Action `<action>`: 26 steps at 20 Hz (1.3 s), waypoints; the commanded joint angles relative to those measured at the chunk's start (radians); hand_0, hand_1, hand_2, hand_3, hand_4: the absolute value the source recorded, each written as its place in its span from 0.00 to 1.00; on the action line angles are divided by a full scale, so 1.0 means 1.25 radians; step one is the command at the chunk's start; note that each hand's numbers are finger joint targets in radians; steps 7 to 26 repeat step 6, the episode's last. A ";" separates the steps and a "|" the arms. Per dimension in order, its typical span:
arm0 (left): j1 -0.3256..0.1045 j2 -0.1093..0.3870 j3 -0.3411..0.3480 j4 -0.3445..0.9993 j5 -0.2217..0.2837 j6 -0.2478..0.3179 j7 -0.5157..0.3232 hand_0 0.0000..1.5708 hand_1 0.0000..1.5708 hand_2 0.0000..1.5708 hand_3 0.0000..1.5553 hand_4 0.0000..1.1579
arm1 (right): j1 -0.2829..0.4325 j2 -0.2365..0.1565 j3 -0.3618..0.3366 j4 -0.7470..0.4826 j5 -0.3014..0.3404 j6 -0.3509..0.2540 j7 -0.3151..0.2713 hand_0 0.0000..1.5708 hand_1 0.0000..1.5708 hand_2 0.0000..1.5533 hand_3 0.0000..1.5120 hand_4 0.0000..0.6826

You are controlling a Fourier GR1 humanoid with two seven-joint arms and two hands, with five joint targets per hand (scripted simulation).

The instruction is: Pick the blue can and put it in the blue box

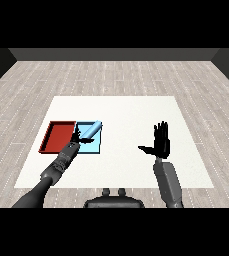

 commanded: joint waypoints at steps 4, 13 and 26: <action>0.015 0.030 0.076 -0.108 0.057 0.035 -0.216 0.00 0.00 0.00 0.00 0.00 | 0.003 -0.011 0.003 -0.018 0.005 0.003 0.021 0.00 0.00 0.00 0.00 0.00; 0.018 0.047 0.087 -0.126 0.057 0.027 -0.253 0.00 0.00 0.00 0.00 0.00 | -0.018 -0.004 0.022 0.037 0.030 0.035 -0.024 0.00 0.00 0.00 0.00 0.00; 0.018 0.047 0.087 -0.126 0.057 0.027 -0.253 0.00 0.00 0.00 0.00 0.00 | -0.018 -0.004 0.022 0.037 0.030 0.035 -0.024 0.00 0.00 0.00 0.00 0.00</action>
